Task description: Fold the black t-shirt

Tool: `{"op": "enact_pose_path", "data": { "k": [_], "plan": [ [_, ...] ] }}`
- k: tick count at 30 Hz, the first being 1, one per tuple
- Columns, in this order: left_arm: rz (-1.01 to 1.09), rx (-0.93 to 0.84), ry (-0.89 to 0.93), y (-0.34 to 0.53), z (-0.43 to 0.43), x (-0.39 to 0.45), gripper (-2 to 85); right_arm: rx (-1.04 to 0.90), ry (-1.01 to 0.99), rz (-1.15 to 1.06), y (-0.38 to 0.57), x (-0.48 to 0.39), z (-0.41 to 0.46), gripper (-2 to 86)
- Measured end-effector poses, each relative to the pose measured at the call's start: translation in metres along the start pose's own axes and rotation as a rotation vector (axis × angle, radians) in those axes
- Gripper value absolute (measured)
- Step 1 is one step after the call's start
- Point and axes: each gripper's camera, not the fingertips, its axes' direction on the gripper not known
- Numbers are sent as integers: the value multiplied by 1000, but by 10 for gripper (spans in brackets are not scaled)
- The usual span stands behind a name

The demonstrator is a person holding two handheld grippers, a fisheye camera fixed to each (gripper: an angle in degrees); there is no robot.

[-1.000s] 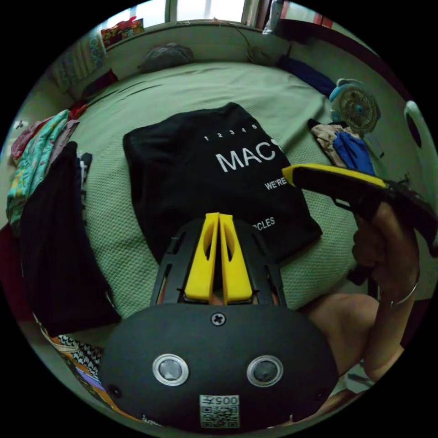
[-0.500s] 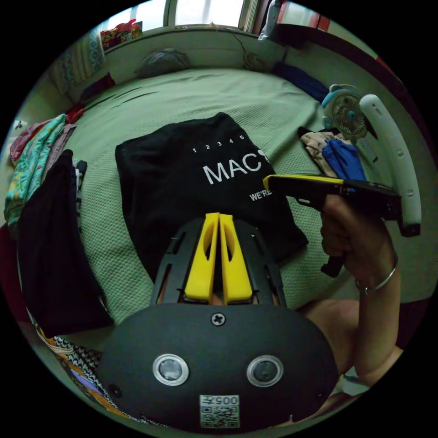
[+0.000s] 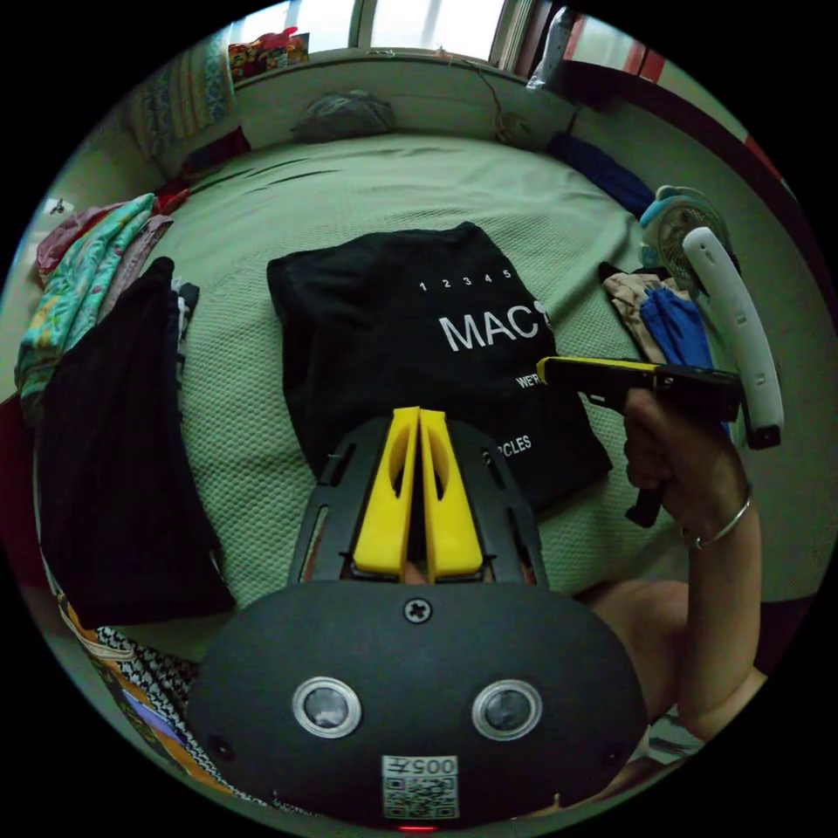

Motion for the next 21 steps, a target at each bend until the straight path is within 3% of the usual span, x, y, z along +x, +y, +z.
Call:
{"op": "enact_pose_path", "data": {
  "k": [7, 11, 15, 21],
  "plan": [
    [-40, 47, -8, 13, -12, -35, -6, 229, -154, -19, 16, -27, -34, 23],
    [-88, 67, -69, 21, -20, -64, -6, 209, -189, -85, 21, -52, -29, 36],
    [-89, 91, -55, 31, -25, -92, -5, 205, -81, -104, 24, -81, -23, 40],
    [-123, 86, -66, 45, -28, -131, -1, 195, -182, -147, 28, -115, -15, 60]
  ]
}}
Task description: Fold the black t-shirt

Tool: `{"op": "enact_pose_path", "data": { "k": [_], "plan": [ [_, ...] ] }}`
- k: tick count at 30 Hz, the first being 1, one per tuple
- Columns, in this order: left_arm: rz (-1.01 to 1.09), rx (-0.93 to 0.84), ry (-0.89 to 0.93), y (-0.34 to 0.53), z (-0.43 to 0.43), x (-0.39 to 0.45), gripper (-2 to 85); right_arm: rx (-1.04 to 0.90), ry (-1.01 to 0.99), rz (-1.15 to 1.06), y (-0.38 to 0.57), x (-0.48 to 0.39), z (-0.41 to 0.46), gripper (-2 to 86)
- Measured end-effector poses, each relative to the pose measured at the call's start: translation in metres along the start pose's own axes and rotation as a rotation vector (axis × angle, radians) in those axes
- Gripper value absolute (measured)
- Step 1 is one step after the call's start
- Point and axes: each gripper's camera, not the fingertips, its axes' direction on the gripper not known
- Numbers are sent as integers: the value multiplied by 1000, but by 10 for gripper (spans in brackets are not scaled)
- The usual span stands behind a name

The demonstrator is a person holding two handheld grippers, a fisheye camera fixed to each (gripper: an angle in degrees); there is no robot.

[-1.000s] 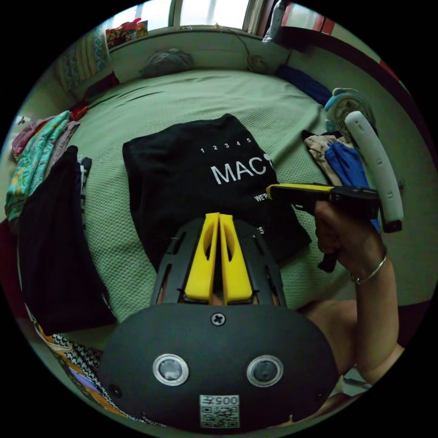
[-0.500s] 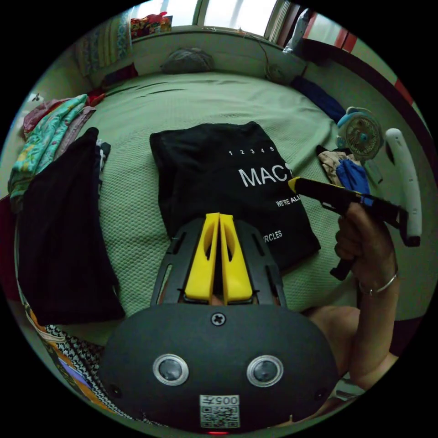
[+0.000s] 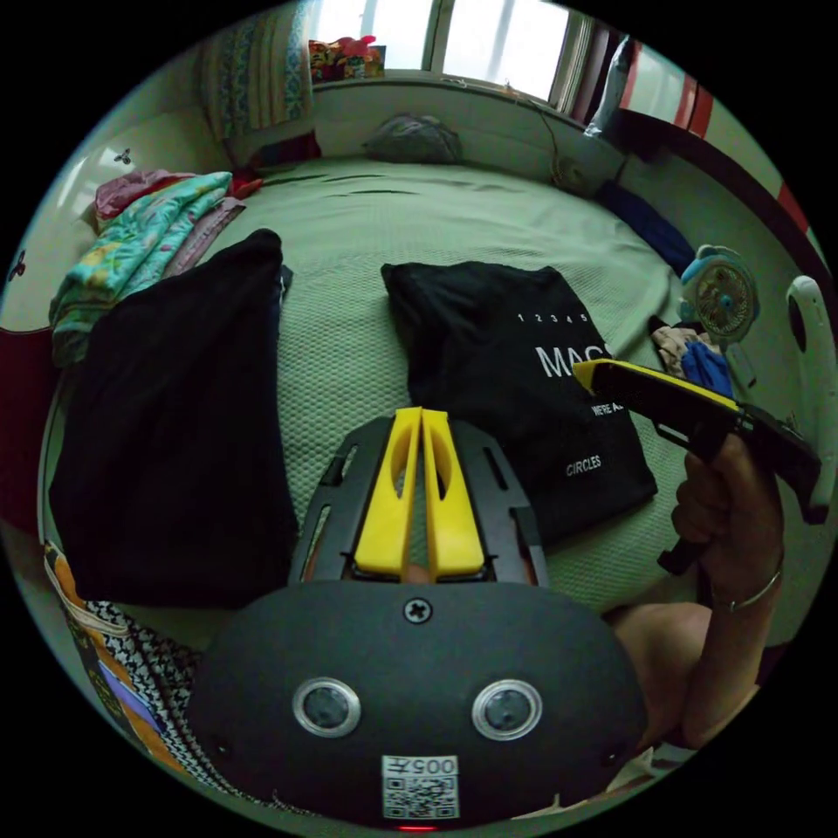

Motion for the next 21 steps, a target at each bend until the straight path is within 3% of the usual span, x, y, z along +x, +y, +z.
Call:
{"op": "enact_pose_path", "data": {
  "k": [11, 17, 21],
  "plan": [
    [-80, 19, 20, 10, -5, -71, 40, -59, -56, -140, 1, -75, 38, 112],
    [-78, 6, 36, 8, 2, -93, 119, -134, 106, -191, 2, -105, 71, 123],
    [-62, -14, 47, 5, 7, -104, 122, -140, 154, -214, 2, -113, 75, 76]
  ]
}}
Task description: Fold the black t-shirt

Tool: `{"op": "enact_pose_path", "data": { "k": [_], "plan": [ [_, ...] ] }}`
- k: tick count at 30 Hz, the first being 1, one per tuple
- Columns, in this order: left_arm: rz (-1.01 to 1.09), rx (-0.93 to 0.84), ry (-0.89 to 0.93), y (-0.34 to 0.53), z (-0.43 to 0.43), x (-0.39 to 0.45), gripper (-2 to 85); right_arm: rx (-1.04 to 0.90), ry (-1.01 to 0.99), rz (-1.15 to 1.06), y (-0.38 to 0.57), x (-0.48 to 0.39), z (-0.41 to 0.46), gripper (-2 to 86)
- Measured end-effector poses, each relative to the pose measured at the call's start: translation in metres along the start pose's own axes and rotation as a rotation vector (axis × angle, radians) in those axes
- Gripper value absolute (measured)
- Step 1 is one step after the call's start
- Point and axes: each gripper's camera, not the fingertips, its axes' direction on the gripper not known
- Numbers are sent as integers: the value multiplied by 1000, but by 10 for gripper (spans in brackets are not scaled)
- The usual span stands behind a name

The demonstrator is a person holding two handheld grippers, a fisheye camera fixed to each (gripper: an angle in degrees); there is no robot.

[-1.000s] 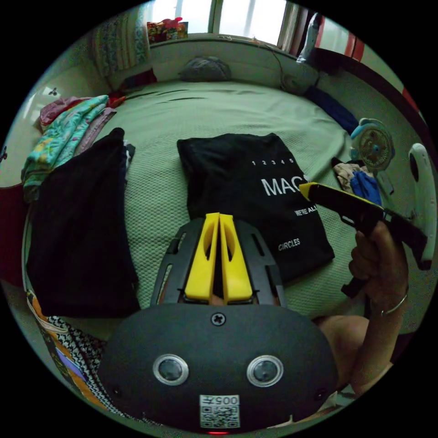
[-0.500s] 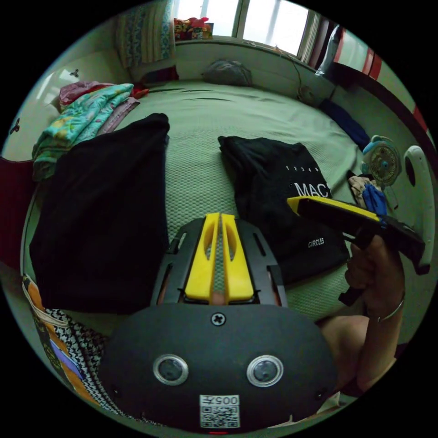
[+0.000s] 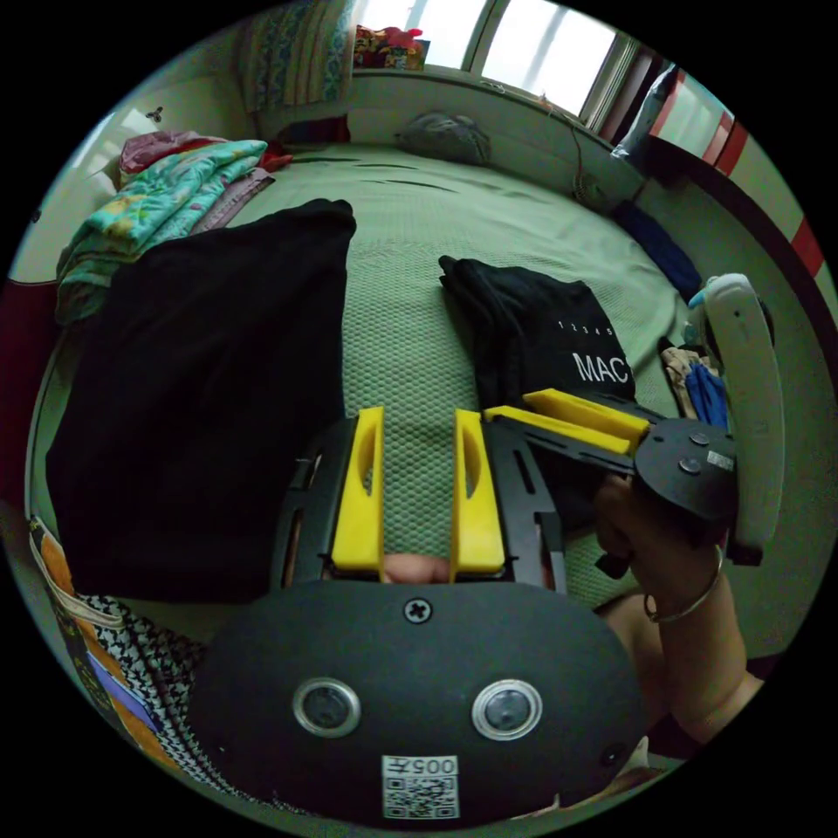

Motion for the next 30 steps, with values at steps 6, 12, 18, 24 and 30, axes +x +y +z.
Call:
{"op": "enact_pose_path", "data": {
  "k": [6, 12, 18, 24, 30],
  "plan": [
    [4, -5, 48, -6, 8, -10, 118, 90, -50, 49, 7, 18, -26, 31],
    [112, -19, 64, -13, 23, 7, 122, 115, -113, 122, 13, 40, -36, 24],
    [169, -55, 146, -21, 40, 20, 126, 99, -175, 121, 14, 46, -32, 29],
    [177, -75, 149, -30, 54, 23, 136, 100, -158, 90, 15, 47, -33, 56],
    [174, -55, 154, -37, 62, 24, 133, 99, -110, 49, 12, 52, -36, 114]
  ]
}}
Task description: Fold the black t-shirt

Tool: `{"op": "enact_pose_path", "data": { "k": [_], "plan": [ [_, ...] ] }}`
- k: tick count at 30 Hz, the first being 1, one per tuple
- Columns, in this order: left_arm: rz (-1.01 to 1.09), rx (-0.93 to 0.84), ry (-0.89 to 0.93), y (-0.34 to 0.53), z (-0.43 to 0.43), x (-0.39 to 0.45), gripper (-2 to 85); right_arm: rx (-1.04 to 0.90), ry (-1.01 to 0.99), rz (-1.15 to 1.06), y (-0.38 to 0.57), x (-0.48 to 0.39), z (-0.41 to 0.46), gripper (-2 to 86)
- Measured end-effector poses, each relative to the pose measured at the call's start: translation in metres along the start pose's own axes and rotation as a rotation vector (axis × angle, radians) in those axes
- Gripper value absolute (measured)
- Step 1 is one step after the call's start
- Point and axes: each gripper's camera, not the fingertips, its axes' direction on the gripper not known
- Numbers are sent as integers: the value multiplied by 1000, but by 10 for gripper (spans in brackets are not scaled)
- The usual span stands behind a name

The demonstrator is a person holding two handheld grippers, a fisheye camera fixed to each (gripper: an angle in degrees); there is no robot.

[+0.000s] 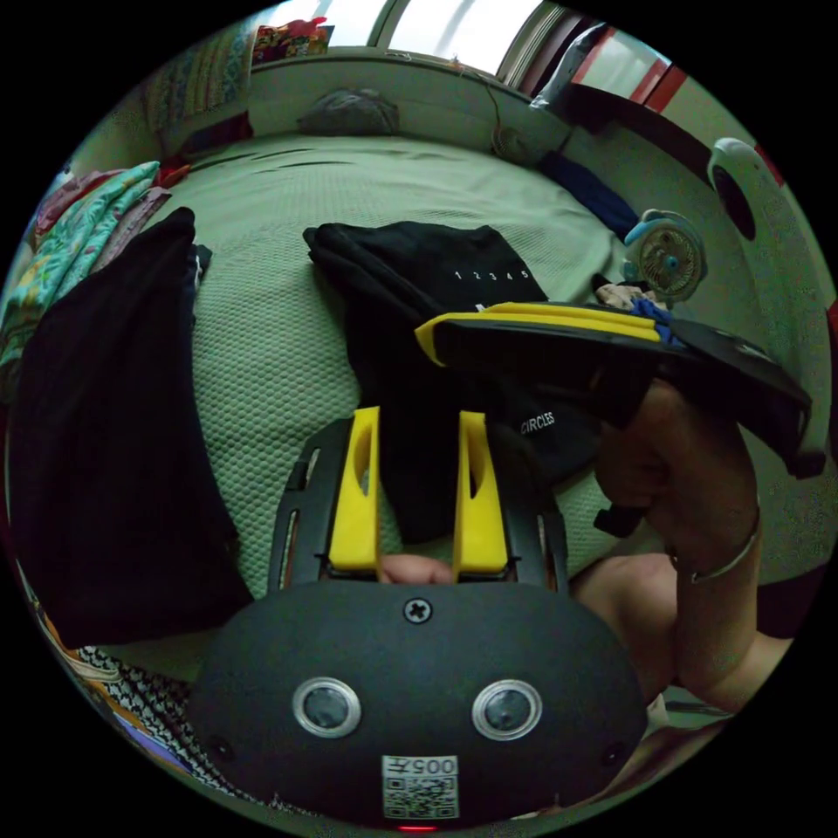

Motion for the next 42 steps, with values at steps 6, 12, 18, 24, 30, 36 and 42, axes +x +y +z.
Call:
{"op": "enact_pose_path", "data": {
  "k": [6, 12, 18, 24, 30, 36, 42],
  "plan": [
    [-1, 8, 12, -9, 9, -2, 130, -5, -36, -32, -1, 4, 5, 97],
    [1, 20, 11, -21, 16, -4, 138, 10, -22, 46, 2, 29, -4, 43],
    [-68, 76, 19, -34, 14, -16, 160, 76, -61, 142, 12, 76, -29, 39],
    [-153, 93, -8, -53, 24, -20, 161, 108, -68, 211, 26, 118, -48, 38],
    [-249, 61, 24, -71, 43, -16, 157, 117, -50, 229, 40, 150, -64, 36],
    [-266, 17, -116, -87, 49, -4, 122, 104, -17, 232, 51, 181, -77, 33],
    [-203, 7, -213, -94, 51, 11, 114, 60, -22, 236, 58, 200, -81, 32]
  ]
}}
